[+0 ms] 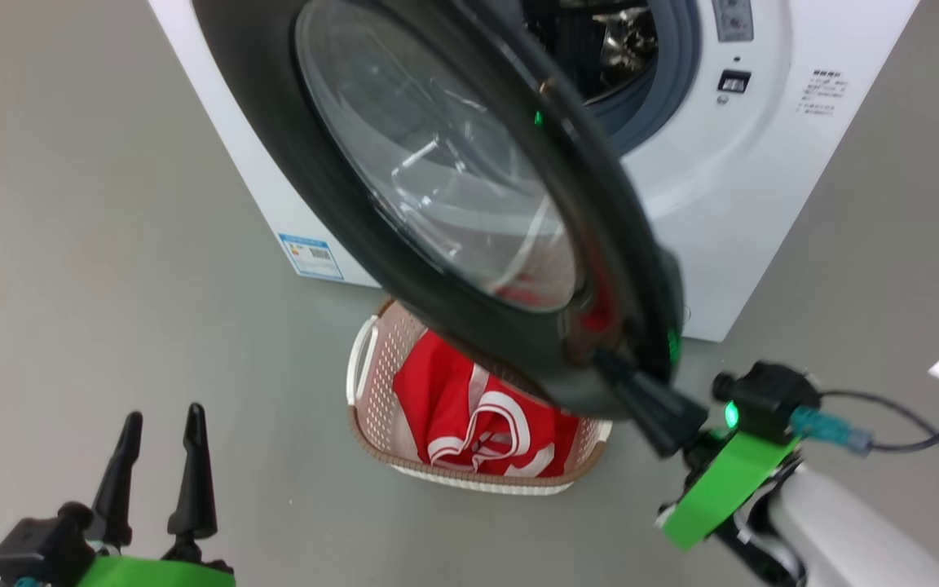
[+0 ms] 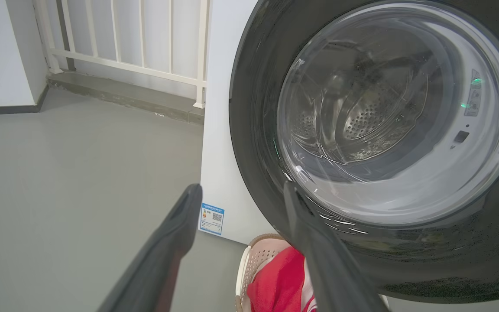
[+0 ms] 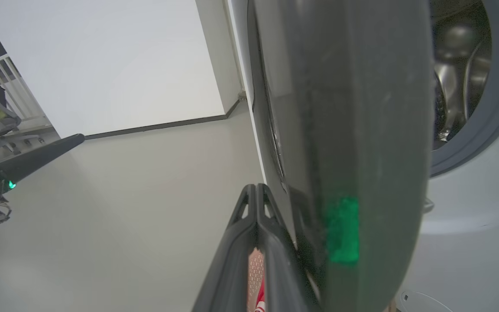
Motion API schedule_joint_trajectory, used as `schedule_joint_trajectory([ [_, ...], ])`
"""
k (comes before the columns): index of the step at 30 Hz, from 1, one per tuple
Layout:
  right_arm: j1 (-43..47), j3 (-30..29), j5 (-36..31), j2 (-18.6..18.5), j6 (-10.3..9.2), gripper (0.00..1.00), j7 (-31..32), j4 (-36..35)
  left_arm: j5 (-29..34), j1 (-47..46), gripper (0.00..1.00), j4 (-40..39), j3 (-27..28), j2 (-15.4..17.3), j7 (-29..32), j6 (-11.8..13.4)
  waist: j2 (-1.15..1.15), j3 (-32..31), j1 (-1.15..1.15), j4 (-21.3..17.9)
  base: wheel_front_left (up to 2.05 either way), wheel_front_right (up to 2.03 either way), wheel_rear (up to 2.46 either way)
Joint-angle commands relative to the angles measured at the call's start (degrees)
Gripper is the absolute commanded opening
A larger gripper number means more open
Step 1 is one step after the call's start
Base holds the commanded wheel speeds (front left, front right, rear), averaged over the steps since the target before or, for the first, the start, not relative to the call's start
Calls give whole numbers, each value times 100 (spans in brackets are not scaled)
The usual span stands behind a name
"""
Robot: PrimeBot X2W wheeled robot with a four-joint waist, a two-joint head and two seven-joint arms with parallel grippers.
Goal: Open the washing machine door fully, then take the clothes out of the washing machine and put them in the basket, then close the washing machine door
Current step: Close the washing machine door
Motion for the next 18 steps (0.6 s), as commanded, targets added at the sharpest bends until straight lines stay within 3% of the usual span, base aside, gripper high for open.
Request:
schedule_joint_trajectory([
  [1, -129, -52, -68, -54, 7, 0, -27, -83, 73, -209, 100, -146, 202, 75, -47, -34, 0, 100, 0, 8, 0, 0, 0],
  [9, -489, -641, -90, -133, 7, 0, -27, 88, 106, -395, 100, -143, 220, 38, -47, -75, 0, 447, 0, 7, 0, 0, 0],
  [18, -1264, -925, -152, -381, 7, 0, -27, 584, 133, -641, 100, -146, 166, -10, -47, -124, 0, 845, 0, 78, 0, 0, 0],
])
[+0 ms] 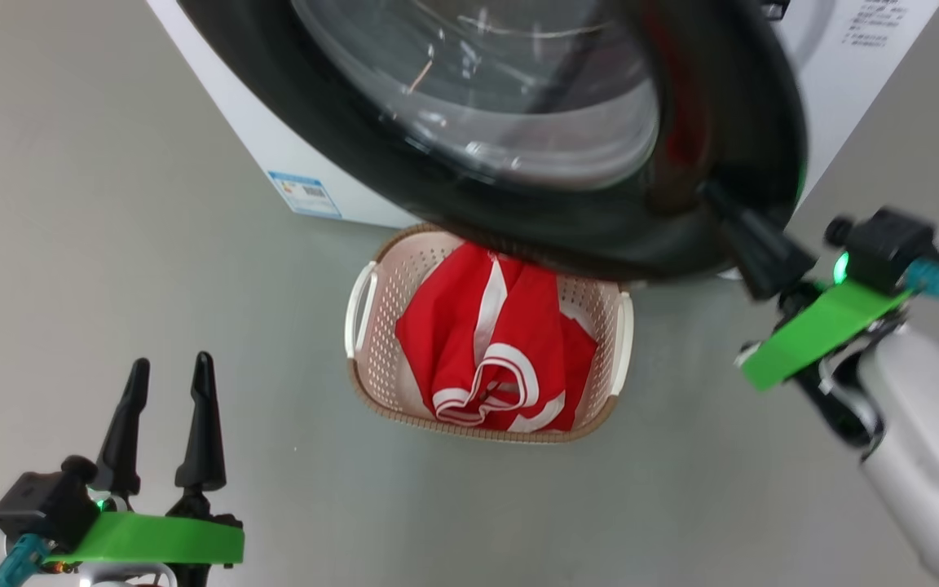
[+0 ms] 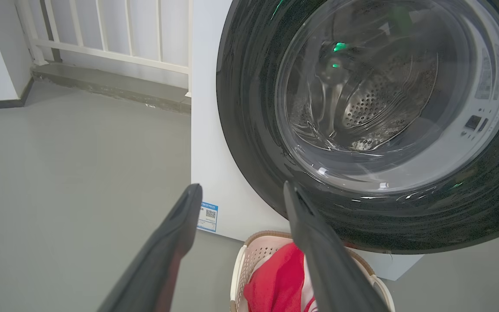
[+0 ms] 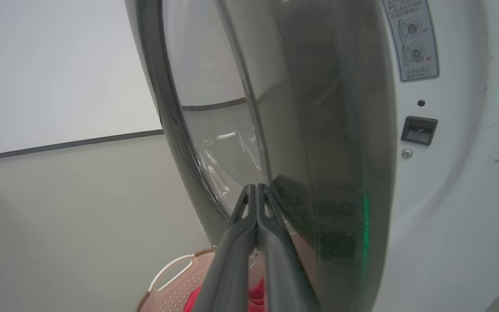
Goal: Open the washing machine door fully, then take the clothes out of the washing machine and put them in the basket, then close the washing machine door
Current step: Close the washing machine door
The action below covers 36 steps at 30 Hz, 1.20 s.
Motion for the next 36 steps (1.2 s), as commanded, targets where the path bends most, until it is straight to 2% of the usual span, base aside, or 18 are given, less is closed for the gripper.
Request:
schedule_joint_trajectory([
  [1, -105, -16, -4, -78, 7, 0, -27, -57, 74, -143, 100, -139, 196, 108, -46, -21, 0, 123, 0, 42, 0, 0, 0],
  [18, -1690, -286, -200, -253, 7, 0, -27, 1064, 96, -373, 100, -121, 196, 22, -46, -61, 0, 531, 0, 179, 0, 0, 0],
  [22, -1952, -550, -268, -259, 7, 0, -27, 1260, 108, -386, 100, -120, 193, 8, -46, -64, 0, 553, 0, 198, 0, 0, 0],
  [26, -2033, -806, -403, -180, 7, 0, -27, 1402, 123, -372, 100, -101, 201, -2, -46, -65, 0, 518, 0, 200, 0, 0, 0],
  [36, -1852, -819, -509, -18, 7, 0, -27, 1452, 125, -354, 100, -59, 163, 2, -46, -67, 0, 387, 0, 150, 0, 0, 0],
])
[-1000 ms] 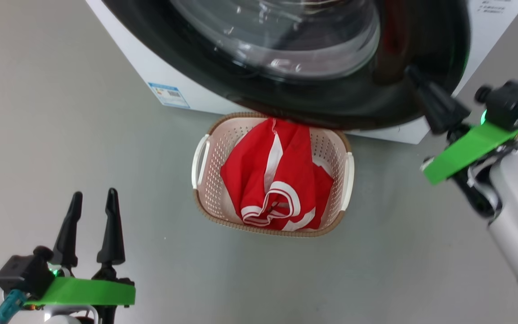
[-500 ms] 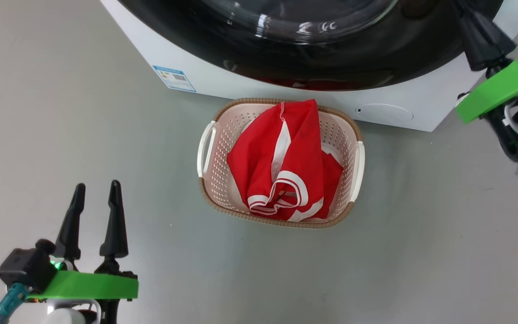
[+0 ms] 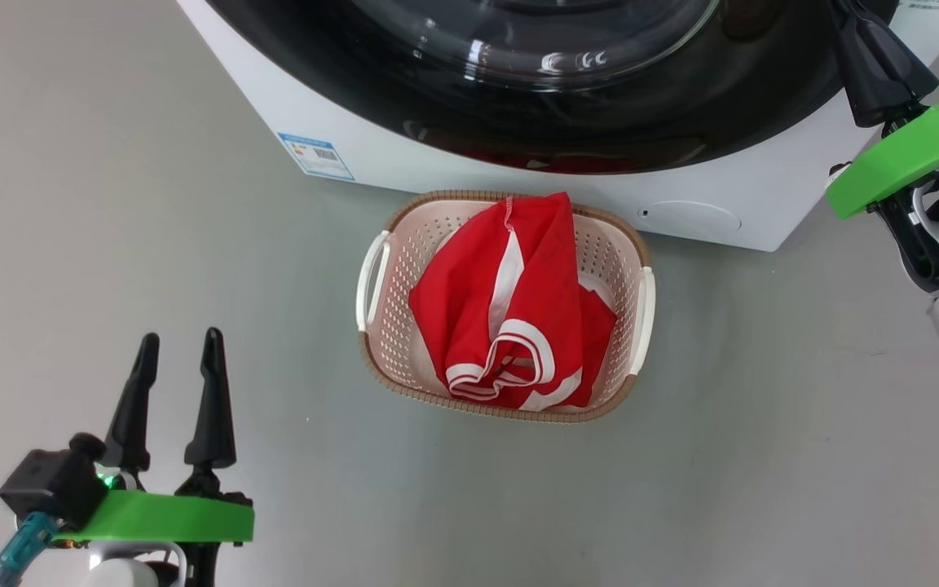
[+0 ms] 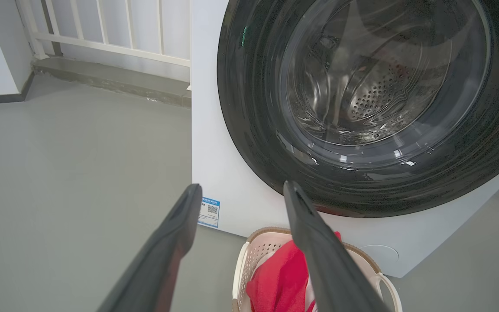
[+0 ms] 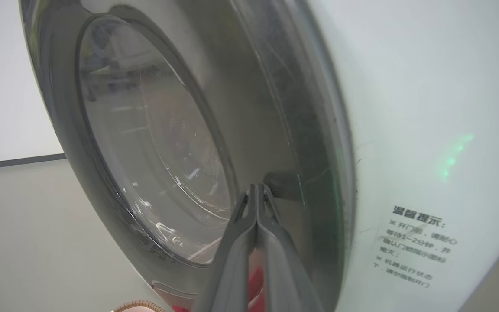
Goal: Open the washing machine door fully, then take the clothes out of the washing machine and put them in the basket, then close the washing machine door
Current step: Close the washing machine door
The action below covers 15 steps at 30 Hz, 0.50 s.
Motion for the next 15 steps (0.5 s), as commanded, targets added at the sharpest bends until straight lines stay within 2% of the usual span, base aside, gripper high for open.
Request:
schedule_joint_trajectory([
  [1, 13, -61, -42, -15, -65, 0, -27, -93, 81, -92, 100, -91, 187, 126, -46, -18, 0, -31, 0, -20, 0, 0, 0],
  [7, 260, -48, -14, 54, -65, 2, -27, -142, 94, -42, 100, -60, 162, 153, -46, -18, 0, -235, 0, -74, 0, 0, 0],
  [8, 324, -49, -6, 68, -65, 25, -27, -171, 93, -27, 100, -53, 164, 159, -46, -18, 0, -278, 0, -88, 0, 0, 0],
  [9, 395, -46, 0, 84, -65, 41, -27, -207, 93, -12, 100, -48, 165, 165, -46, -18, 0, -323, 0, -105, 0, 0, 0],
  [10, 469, -41, 5, 95, -65, 49, -27, -246, 93, 2, 100, -44, 164, 170, -46, -18, 0, -366, 0, -123, 0, 0, 0],
  [11, 546, -35, 8, 106, -65, 78, -27, -290, 92, 18, 100, -42, 165, 176, -46, -18, 0, -412, 0, -144, 0, 0, 0],
  [12, 624, -29, 9, 121, -65, 100, -27, -338, 93, 35, 100, -40, 172, 185, -46, -18, 0, -458, 0, -171, 0, 0, 0],
  [15, 861, -43, 6, 185, -65, 100, -27, -509, 103, 80, 100, -45, 198, 210, -46, -18, 0, -584, 0, -267, 0, 0, 0],
])
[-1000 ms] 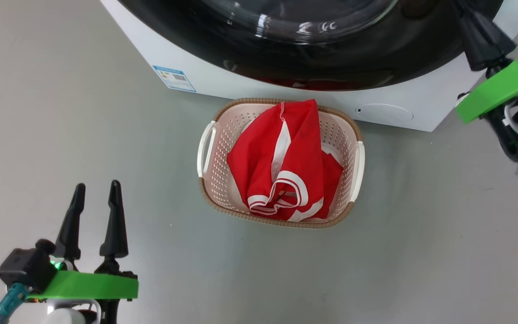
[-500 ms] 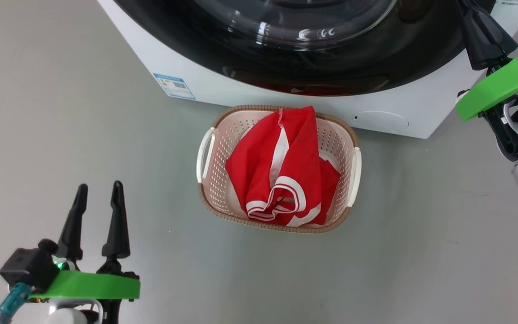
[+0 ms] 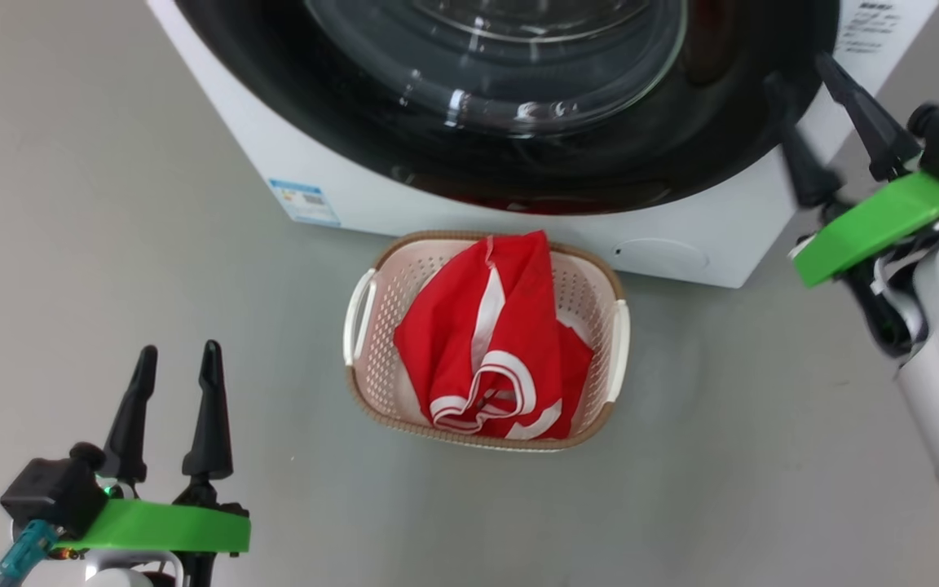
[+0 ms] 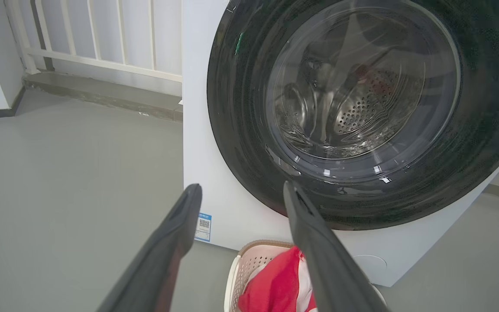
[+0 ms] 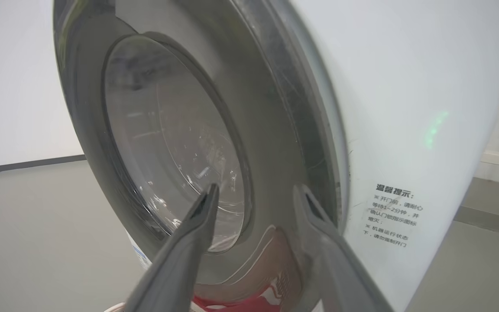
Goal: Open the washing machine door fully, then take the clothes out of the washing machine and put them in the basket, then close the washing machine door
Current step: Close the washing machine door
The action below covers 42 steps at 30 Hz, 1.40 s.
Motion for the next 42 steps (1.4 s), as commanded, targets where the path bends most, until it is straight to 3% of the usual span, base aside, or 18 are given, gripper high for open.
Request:
schedule_joint_trajectory([
  [1, 208, 30, -5, 69, -15, 100, -27, -222, 71, 18, 100, -122, 212, 164, -46, -18, 0, -148, 0, -143, 0, 0, 0],
  [18, 1848, -475, -205, 588, -15, 100, -27, -1267, 54, 253, 100, -248, 252, 255, -46, -18, 0, -711, 0, -929, 0, 0, 0],
  [42, 2948, -670, -276, 854, -15, 100, -27, -1620, -149, 511, 100, -380, 182, 414, 236, 53, 0, -1110, 0, -1511, 0, 0, 0],
])
